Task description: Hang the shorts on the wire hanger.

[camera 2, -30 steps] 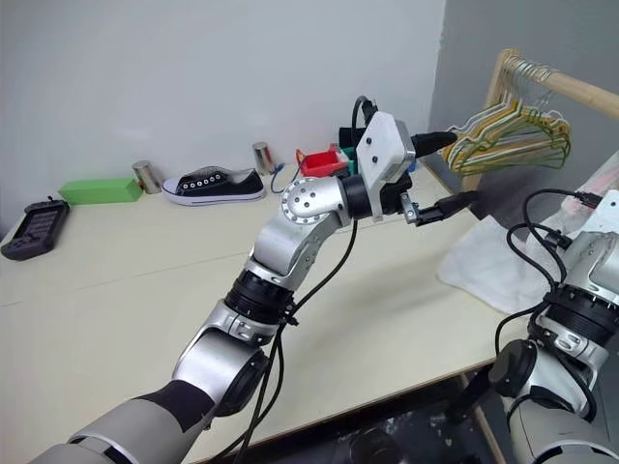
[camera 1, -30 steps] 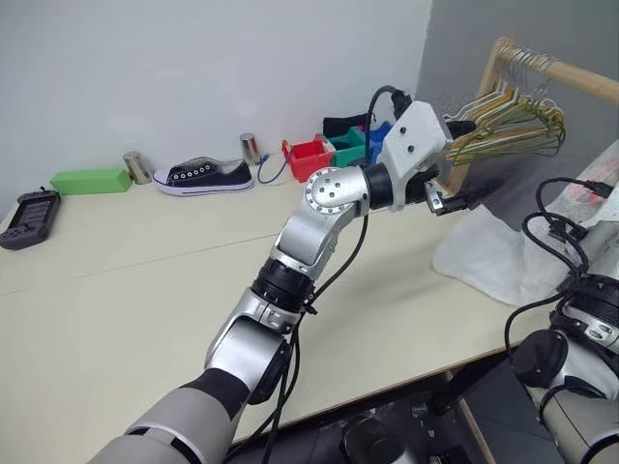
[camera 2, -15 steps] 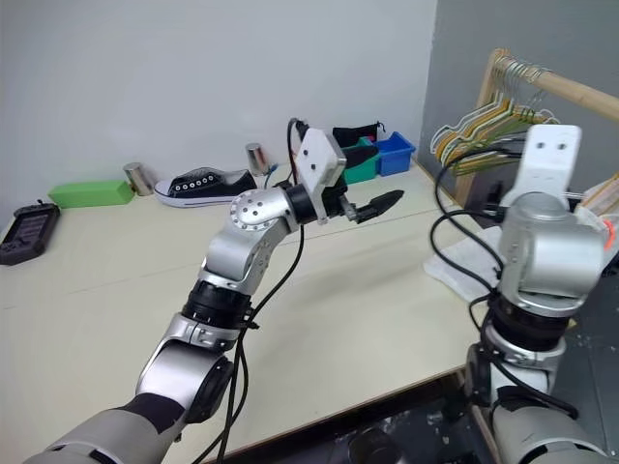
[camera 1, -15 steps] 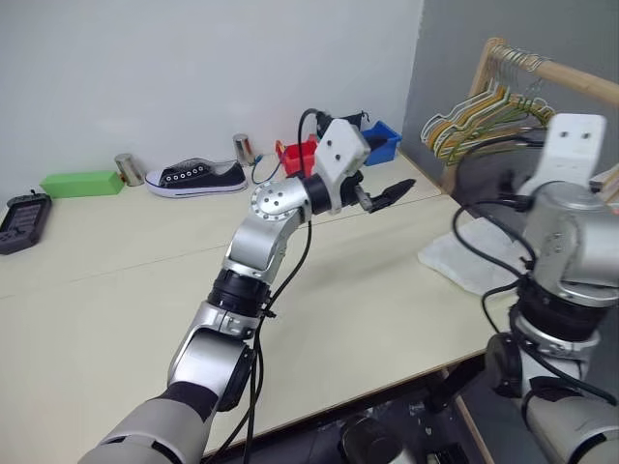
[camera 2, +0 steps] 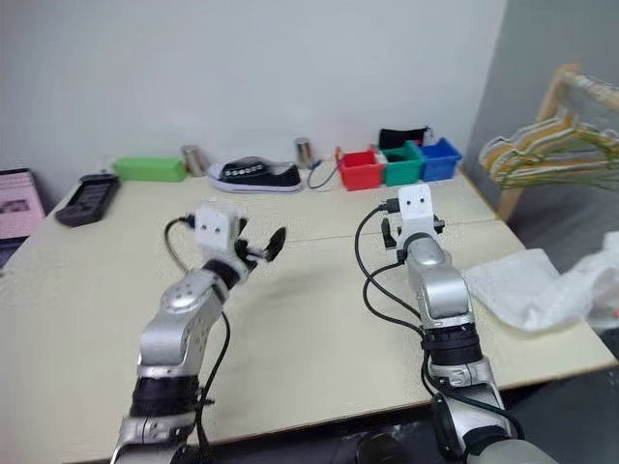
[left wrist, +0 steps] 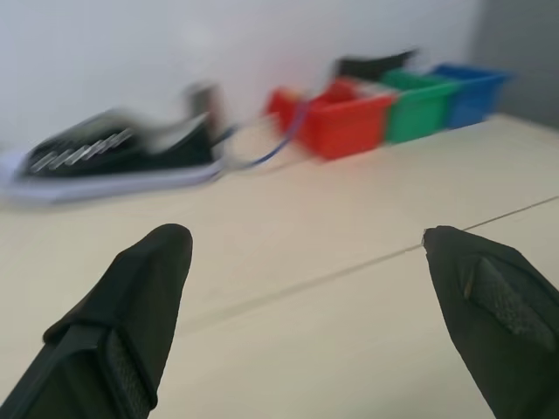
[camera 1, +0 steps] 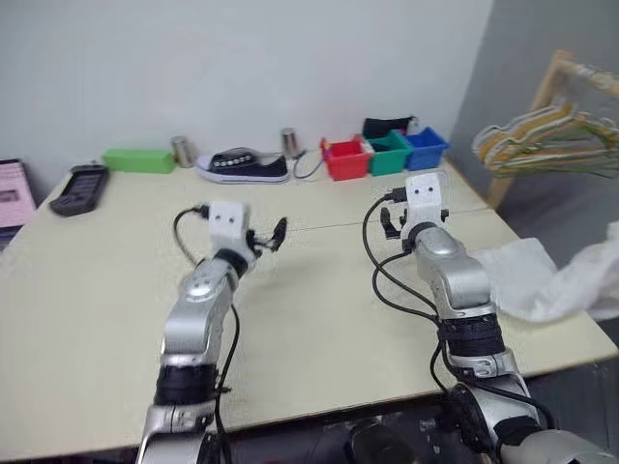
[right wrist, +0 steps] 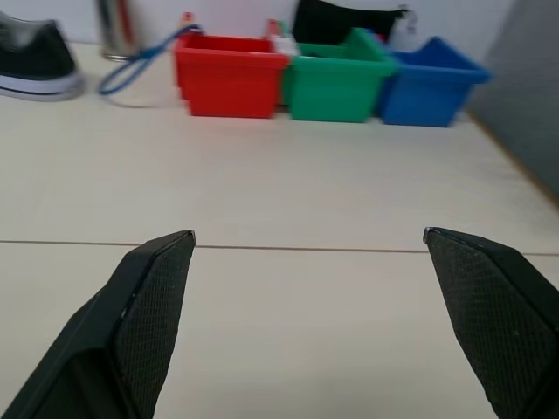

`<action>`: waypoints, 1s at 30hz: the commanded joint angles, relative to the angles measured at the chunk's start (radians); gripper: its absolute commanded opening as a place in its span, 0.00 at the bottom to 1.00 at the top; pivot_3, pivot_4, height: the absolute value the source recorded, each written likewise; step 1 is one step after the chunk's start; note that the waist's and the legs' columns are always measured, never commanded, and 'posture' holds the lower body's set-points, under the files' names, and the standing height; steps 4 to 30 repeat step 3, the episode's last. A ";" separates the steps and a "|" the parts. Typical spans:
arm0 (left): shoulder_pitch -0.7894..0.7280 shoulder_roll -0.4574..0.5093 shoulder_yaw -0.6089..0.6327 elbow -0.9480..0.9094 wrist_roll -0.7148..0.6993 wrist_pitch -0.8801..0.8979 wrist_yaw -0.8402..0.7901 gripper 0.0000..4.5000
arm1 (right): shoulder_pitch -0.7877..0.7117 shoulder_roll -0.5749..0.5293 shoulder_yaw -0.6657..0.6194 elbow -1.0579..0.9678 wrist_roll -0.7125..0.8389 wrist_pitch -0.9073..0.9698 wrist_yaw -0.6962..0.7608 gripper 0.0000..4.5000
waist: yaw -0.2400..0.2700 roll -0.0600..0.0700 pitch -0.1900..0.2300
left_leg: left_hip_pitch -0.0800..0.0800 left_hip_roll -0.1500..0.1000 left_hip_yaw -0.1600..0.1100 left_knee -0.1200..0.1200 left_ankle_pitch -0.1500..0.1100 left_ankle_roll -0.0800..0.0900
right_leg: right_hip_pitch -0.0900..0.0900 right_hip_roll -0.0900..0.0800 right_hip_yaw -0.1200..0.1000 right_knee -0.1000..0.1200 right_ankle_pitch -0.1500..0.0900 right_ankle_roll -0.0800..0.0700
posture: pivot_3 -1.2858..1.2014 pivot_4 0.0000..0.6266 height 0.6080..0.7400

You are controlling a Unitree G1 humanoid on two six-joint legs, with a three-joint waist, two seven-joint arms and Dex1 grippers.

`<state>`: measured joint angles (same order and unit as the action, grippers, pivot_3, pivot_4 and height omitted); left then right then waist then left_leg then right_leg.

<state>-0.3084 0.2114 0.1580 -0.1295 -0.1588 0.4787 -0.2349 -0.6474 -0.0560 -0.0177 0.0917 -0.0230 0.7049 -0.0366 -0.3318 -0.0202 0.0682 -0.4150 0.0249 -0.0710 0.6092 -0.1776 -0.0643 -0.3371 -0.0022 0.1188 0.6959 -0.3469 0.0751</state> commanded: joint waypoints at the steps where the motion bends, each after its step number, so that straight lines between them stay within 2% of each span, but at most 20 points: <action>1: 0.059 -0.006 0.040 -0.109 -0.008 0.016 0.054 1.00 | 0.032 0.028 -0.029 0.035 0.033 -0.087 0.004 0.99 | 0.044 -0.001 0.000 | 0.000 0.000 -0.001 0.000 0.000 0.000 | 0.000 0.000 -0.001 0.000 0.000 0.000 | 0.47 0.00 1.00; 2: 0.077 -0.004 0.043 -0.111 -0.007 0.017 0.056 1.00 | 0.042 0.032 -0.026 0.045 0.033 -0.099 0.005 0.99 | 0.060 -0.001 0.000 | 0.000 -0.001 -0.002 0.000 0.000 0.000 | 0.001 0.000 -0.002 0.000 0.000 0.000 | 0.47 0.00 1.00; 30: 0.085 -0.007 0.050 -0.108 -0.012 0.017 0.060 1.00 | 0.050 0.034 -0.021 0.054 0.030 -0.112 0.008 0.99 | 0.060 -0.001 0.000 | 0.000 -0.001 -0.002 0.000 0.000 0.000 | 0.001 0.000 -0.002 -0.001 0.000 0.000 | 0.47 0.00 1.00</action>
